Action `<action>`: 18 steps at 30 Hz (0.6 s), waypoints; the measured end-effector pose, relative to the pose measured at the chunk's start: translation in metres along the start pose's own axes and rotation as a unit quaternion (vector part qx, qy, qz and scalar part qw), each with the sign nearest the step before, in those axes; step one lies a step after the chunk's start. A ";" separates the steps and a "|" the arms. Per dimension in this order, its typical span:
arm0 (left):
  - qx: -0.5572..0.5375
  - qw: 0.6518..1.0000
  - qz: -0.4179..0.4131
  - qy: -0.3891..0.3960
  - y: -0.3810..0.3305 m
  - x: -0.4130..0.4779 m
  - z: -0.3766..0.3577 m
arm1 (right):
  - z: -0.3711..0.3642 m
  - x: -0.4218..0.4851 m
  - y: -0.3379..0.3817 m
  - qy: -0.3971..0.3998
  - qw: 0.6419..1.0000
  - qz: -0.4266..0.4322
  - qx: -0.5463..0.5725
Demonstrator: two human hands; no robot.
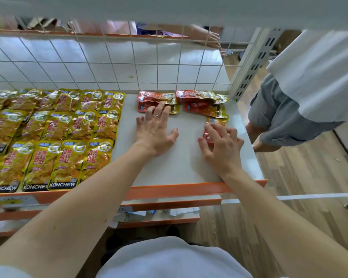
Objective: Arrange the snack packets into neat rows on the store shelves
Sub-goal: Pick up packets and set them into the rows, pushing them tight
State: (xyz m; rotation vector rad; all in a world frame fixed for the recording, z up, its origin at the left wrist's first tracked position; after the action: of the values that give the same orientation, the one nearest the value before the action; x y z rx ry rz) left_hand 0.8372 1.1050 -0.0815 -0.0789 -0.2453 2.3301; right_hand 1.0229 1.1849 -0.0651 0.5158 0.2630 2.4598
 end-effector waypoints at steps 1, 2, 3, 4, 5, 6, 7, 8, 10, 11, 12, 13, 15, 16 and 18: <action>0.004 1.000 0.000 -0.001 0.000 0.002 0.000 | 0.002 0.000 0.004 -0.012 0.999 0.017 0.026; 0.008 1.000 0.001 0.000 0.000 0.002 -0.001 | 0.003 0.000 0.008 -0.018 0.998 0.033 0.045; 0.008 1.000 0.003 -0.001 0.001 0.003 -0.001 | 0.002 0.000 0.011 -0.020 0.997 0.046 0.050; 0.004 1.000 0.007 -0.004 0.002 0.002 -0.001 | 0.000 0.000 0.013 -0.016 0.997 0.055 0.045; -0.001 1.000 0.009 -0.009 0.002 0.001 -0.001 | -0.003 0.000 0.013 -0.007 0.998 0.058 0.036; -0.007 1.000 0.008 -0.014 0.003 0.000 -0.001 | -0.005 0.000 0.012 0.004 0.998 0.057 0.029; -0.012 1.000 0.004 -0.017 0.003 -0.001 -0.001 | -0.008 0.000 0.011 0.016 0.998 0.055 0.025; -0.016 1.000 0.002 -0.018 0.002 -0.001 -0.001 | -0.010 0.000 0.011 0.026 0.998 0.054 0.022; -0.021 1.000 -0.001 -0.022 0.002 -0.003 0.001 | -0.012 0.000 0.012 0.034 0.998 0.057 0.016; -0.022 0.999 -0.003 -0.028 0.002 -0.004 0.003 | -0.012 0.000 0.011 0.035 0.998 0.058 0.014; -0.022 0.999 -0.006 -0.037 0.001 -0.006 0.005 | -0.013 0.000 0.010 0.038 0.998 0.057 0.013; -0.024 0.998 -0.011 -0.051 0.001 -0.008 0.009 | -0.013 0.000 0.010 0.040 0.998 0.054 0.013; -0.043 0.993 -0.037 -0.099 -0.003 -0.014 0.022 | -0.013 0.000 0.009 0.044 0.998 0.050 0.013; -0.063 0.988 -0.055 -0.128 -0.005 -0.019 0.029 | -0.013 0.000 0.009 0.044 0.998 0.047 0.019; -0.102 0.976 -0.087 -0.169 -0.008 -0.029 0.039 | -0.011 0.001 0.008 0.041 0.997 0.040 0.043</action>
State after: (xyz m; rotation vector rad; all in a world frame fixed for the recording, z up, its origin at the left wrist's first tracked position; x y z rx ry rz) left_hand 0.8579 1.0836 -0.0419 0.2330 -0.6362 2.1269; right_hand 1.0133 1.1782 -0.0728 0.4713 0.3901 2.5592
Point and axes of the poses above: each hand's wrist, its own x-axis towards the middle knuckle, its own z-axis out of the back of the hand, y = z × x, the point moved 10 cm from there along x, towards the middle knuckle, and after that the axes turned 12 degrees about z, right-handed, at the moved point
